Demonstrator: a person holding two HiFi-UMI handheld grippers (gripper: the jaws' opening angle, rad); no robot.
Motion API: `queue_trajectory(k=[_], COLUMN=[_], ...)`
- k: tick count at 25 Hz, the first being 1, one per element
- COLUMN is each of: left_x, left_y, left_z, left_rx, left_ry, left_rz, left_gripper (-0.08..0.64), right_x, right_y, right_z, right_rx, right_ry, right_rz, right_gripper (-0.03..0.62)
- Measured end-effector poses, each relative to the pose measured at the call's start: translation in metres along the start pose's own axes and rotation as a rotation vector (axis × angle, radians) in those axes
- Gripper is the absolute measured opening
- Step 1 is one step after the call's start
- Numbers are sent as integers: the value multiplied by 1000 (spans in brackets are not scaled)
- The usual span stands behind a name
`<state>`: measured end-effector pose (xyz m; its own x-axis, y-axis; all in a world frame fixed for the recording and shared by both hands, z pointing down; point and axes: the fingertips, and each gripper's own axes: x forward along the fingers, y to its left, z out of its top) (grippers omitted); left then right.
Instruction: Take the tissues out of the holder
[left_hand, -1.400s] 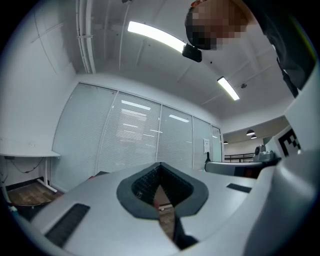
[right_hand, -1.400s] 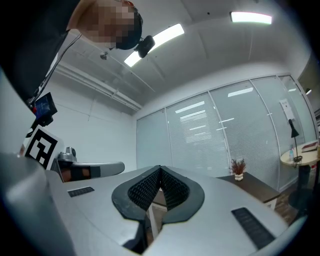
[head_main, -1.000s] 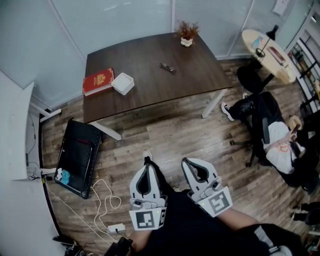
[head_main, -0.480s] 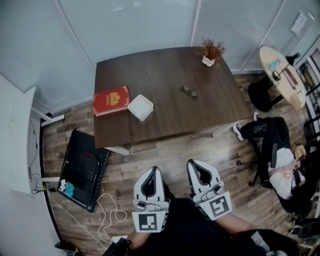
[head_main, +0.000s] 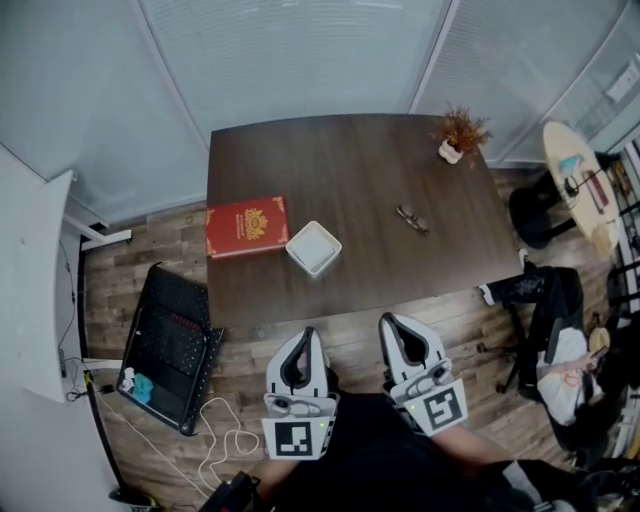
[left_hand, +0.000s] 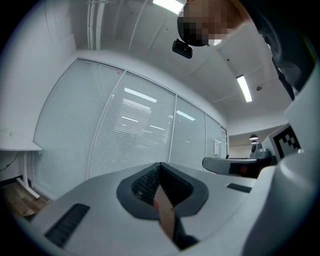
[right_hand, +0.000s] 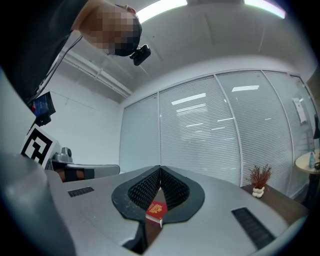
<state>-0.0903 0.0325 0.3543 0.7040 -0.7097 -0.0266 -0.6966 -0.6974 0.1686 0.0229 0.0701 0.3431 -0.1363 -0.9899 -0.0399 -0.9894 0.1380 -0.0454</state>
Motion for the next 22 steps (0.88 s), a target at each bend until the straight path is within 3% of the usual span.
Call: queue_trajectory(k=[6, 15, 22], left_x=[18, 30, 48], left_y=[43, 47, 47], left_z=[1, -6, -3], left_rx=[-47, -39, -11], left_ry=[-2, 7, -20], left_rz=[44, 90, 183], left_gripper=[-3, -3, -3], right_x=[45, 60, 85], right_y=[5, -8, -22], right_z=[-10, -17, -14], right_rx=[11, 49, 45], right_ry=[20, 41, -5], right_rz=[34, 66, 205], right_gripper=[9, 9, 9])
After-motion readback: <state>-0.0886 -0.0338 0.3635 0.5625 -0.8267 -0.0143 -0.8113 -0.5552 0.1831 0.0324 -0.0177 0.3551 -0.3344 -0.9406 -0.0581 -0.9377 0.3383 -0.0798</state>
